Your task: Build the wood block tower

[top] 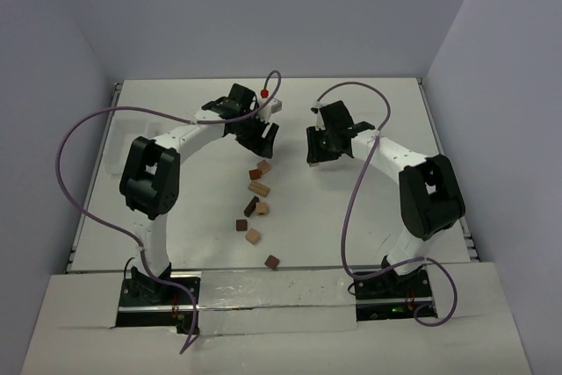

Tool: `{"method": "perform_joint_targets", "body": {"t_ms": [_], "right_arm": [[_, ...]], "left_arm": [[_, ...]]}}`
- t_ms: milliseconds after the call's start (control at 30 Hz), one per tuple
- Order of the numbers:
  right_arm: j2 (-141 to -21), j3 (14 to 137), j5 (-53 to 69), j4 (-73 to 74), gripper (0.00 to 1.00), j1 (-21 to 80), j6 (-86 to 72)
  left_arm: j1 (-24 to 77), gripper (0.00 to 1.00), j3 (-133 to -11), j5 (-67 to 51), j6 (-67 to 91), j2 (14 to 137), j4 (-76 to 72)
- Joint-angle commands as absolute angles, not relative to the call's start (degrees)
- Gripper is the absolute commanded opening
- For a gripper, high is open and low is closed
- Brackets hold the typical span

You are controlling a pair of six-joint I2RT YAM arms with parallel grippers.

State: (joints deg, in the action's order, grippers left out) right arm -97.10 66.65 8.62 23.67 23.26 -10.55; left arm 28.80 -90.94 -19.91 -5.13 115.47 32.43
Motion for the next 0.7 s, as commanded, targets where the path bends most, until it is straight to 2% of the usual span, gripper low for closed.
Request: {"method": "perform_joint_targets", "body": {"t_ms": [0, 333, 667], "right_arm": [[-97.4, 68.4, 9.5, 24.4, 0.00, 21.9, -12.4], [-98.7, 69.3, 8.1, 25.5, 0.00, 21.6, -15.9], [-98.6, 69.7, 8.2, 25.9, 0.00, 19.8, -16.4]], "left_arm": [[29.8, 0.76, -94.0, -23.0, -9.1, 117.0, 35.3], [31.6, 0.73, -92.7, -18.5, -11.4, 119.0, 36.4], [33.9, 0.61, -92.0, -12.1, -14.2, 120.5, 36.0]]}}
